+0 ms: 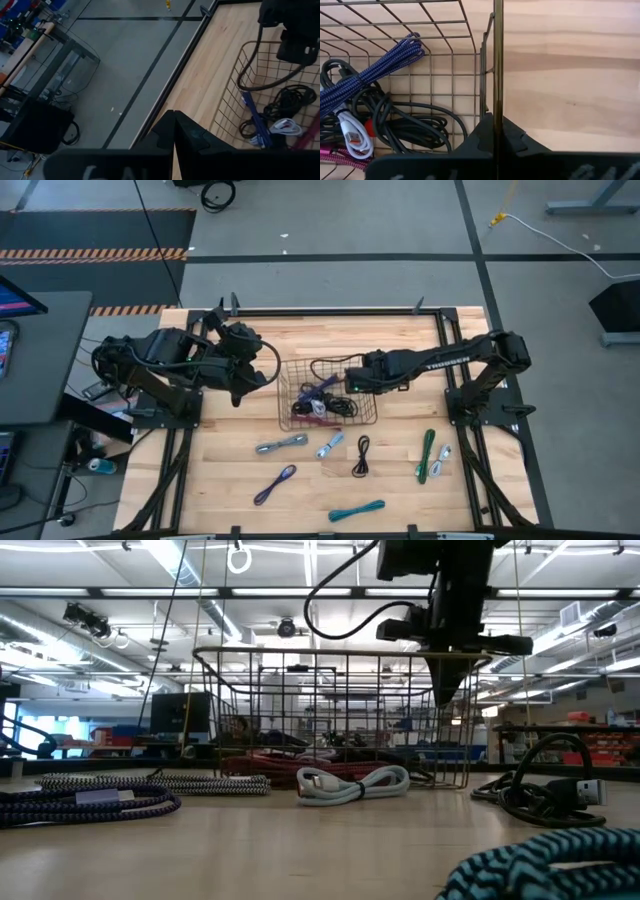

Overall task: Pick and place USB-C Cables
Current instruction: Move the gold wire basket to the center of the table, then put the white charger cable into the gold wire basket

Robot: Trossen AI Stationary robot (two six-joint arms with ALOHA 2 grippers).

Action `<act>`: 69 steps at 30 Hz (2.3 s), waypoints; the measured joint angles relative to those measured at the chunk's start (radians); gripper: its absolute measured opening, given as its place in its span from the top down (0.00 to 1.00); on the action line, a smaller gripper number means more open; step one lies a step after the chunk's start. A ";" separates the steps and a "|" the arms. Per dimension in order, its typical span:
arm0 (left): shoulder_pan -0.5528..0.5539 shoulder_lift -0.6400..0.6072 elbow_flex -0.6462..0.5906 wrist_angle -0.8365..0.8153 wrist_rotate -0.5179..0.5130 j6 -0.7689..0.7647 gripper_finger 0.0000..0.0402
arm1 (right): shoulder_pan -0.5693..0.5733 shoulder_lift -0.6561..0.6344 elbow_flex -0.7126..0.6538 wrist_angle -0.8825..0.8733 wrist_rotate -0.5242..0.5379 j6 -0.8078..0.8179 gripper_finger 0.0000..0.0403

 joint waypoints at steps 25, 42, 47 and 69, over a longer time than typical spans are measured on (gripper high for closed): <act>0.000 0.000 0.000 0.000 0.016 -0.028 0.97 | -0.040 -0.059 0.002 0.027 0.135 -0.181 0.78; 0.019 0.001 0.000 0.000 0.016 -0.171 0.97 | -0.047 -0.392 0.003 -0.044 -0.308 -0.560 0.78; 0.024 0.001 0.000 0.000 0.004 -0.214 0.97 | 0.066 -0.394 0.003 -0.243 -0.363 -0.435 0.78; 0.152 0.002 0.000 0.000 0.000 -0.124 0.97 | 0.613 -0.380 -0.349 0.000 -0.414 0.529 0.64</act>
